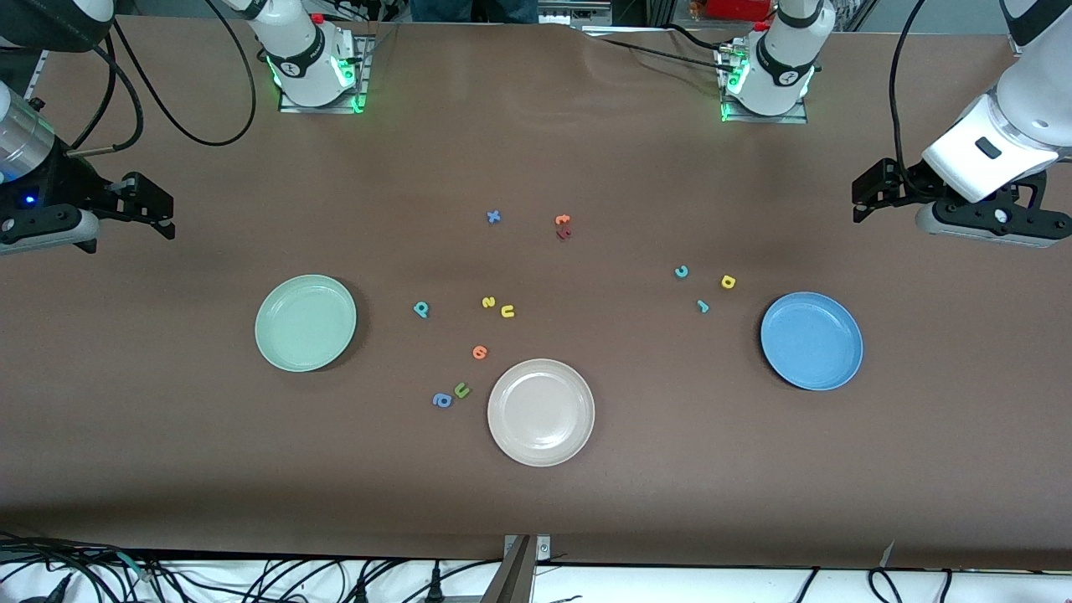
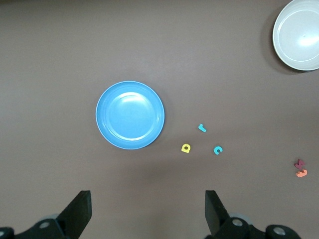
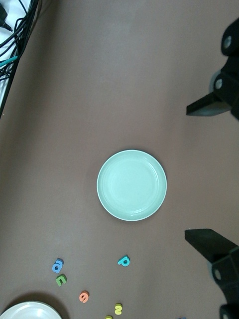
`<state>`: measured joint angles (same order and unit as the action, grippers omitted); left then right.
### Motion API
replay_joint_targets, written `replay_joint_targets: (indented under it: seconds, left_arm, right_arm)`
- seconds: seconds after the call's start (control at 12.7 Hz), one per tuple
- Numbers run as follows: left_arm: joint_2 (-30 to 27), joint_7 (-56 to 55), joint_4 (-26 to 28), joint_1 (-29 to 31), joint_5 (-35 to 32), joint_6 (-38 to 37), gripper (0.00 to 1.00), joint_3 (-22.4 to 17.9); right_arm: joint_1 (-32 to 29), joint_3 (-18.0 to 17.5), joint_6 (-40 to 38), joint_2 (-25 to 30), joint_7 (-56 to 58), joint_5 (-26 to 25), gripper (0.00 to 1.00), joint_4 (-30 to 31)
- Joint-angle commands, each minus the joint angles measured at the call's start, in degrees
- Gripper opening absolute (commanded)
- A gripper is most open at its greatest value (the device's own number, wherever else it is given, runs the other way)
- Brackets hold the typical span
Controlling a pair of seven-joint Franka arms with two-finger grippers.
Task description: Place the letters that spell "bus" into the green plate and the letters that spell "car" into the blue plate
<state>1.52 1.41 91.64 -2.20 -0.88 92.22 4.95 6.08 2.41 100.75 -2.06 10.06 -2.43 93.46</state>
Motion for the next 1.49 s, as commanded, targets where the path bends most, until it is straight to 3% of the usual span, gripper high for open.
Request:
replay_joint_targets:
  seconds: [0.0,1.41]
  left_arm:
    - [0.3,-0.5,-1.1,0.2,1.2,-1.1,1.00,-0.2]
    - [0.3,-0.6,-1.1,0.1,1.1,-1.1,1.00,-0.2]
  right_arm:
    - [-0.1,-0.2,-1.5,-0.5,-0.8,-0.3,1.00,-1.0]
    - [0.2,-0.4,-3.1,-1.5,-0.2,-1.4,1.00,-2.7]
